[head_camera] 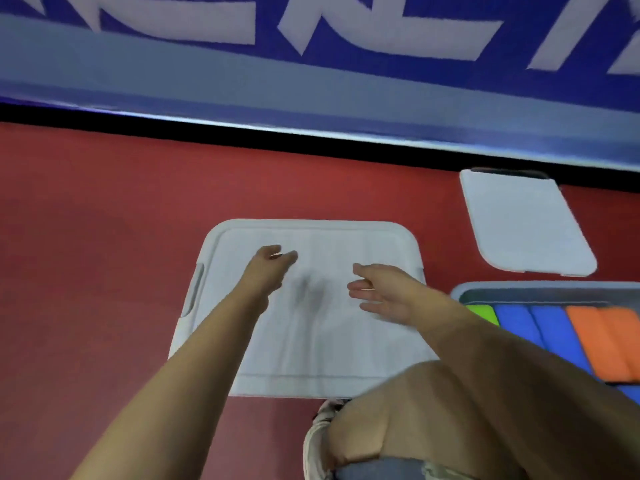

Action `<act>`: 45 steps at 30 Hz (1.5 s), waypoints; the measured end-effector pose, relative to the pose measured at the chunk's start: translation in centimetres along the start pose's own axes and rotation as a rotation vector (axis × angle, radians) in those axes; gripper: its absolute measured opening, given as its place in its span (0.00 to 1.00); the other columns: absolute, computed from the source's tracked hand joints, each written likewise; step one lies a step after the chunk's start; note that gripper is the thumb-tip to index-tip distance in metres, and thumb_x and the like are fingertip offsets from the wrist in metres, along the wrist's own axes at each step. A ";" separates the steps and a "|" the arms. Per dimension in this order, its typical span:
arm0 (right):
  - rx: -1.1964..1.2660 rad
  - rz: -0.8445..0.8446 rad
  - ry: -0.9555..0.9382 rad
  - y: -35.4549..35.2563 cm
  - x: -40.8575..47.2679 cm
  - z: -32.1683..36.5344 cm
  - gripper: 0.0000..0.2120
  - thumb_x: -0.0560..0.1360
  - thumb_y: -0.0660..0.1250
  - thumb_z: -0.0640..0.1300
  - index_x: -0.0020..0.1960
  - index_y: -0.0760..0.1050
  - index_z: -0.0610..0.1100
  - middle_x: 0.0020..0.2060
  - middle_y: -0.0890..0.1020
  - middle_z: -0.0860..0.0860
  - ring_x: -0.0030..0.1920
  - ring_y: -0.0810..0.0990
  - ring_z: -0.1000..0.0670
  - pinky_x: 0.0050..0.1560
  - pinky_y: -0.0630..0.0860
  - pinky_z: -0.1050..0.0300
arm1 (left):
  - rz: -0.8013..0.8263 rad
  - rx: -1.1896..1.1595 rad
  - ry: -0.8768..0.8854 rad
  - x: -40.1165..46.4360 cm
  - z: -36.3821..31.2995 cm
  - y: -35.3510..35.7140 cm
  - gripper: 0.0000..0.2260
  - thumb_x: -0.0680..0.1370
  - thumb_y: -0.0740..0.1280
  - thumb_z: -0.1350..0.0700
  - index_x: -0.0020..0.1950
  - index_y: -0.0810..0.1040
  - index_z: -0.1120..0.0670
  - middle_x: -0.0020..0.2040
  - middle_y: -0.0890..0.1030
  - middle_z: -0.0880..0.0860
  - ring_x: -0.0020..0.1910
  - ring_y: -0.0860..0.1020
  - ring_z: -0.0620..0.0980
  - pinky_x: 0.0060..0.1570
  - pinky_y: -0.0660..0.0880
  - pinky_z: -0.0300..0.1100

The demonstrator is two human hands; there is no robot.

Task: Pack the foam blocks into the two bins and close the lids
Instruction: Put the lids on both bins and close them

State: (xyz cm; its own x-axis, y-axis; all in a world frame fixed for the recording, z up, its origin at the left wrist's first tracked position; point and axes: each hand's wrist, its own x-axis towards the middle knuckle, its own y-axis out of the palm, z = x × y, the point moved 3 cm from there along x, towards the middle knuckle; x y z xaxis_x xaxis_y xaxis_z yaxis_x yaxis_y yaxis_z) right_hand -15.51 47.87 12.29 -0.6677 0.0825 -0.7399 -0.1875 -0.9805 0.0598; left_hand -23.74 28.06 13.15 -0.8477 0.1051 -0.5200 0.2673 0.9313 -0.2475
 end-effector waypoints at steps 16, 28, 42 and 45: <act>0.300 -0.471 -0.007 -36.8 -19.1 -11.5 0.17 0.80 0.60 0.49 0.66 0.68 0.43 0.53 0.75 0.45 0.53 0.74 0.49 0.41 0.67 0.59 | 0.686 0.270 -0.027 -14.8 -11.4 38.6 0.11 0.78 0.64 0.43 0.52 0.74 0.51 0.57 0.80 0.55 0.47 0.77 0.51 0.39 0.72 0.41; -0.112 -0.679 -0.386 -54.1 6.7 -3.7 0.14 0.78 0.63 0.43 0.64 0.74 0.45 0.58 0.77 0.49 0.58 0.76 0.51 0.61 0.73 0.57 | 0.395 0.160 -0.262 13.0 -6.8 61.8 0.15 0.78 0.65 0.44 0.49 0.73 0.56 0.45 0.76 0.54 0.43 0.76 0.51 0.38 0.73 0.44; -0.392 -0.504 0.065 -62.1 14.4 -4.7 0.22 0.78 0.62 0.48 0.69 0.66 0.41 0.59 0.76 0.44 0.59 0.76 0.44 0.61 0.74 0.47 | 0.311 0.572 -0.439 28.8 5.3 74.0 0.02 0.76 0.64 0.63 0.44 0.73 0.57 0.33 0.72 0.56 0.24 0.74 0.52 0.23 0.72 0.37; -0.455 -0.492 0.069 -61.5 14.2 -4.5 0.20 0.78 0.62 0.48 0.66 0.68 0.40 0.57 0.79 0.44 0.57 0.78 0.44 0.60 0.75 0.49 | 0.382 0.926 -0.304 28.9 4.9 74.8 0.06 0.77 0.62 0.63 0.40 0.72 0.62 0.32 0.72 0.58 0.29 0.71 0.54 0.35 0.73 0.42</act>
State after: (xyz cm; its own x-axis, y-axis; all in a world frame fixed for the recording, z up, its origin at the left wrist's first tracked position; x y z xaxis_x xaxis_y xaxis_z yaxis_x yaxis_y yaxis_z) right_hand -10.26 108.54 -4.89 -0.5317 0.5419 -0.6509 -0.1252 -0.8103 -0.5724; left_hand -25.98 99.04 -24.35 -0.5162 0.1251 -0.8473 0.8484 0.2101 -0.4859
